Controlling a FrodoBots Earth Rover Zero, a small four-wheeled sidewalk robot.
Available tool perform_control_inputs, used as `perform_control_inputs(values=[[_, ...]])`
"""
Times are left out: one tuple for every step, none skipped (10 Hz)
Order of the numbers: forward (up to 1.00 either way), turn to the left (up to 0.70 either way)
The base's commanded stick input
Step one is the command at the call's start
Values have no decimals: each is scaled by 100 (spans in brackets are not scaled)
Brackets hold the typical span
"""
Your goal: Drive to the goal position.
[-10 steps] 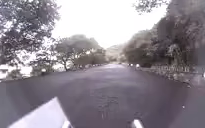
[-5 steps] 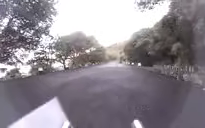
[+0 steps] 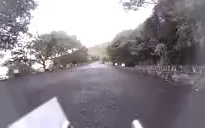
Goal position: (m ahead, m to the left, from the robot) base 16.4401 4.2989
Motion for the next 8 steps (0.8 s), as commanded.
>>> perform_control_inputs(values=[[100,0],[100,0],[100,0],[100,0],[100,0],[100,0],[100,0],[100,0]])
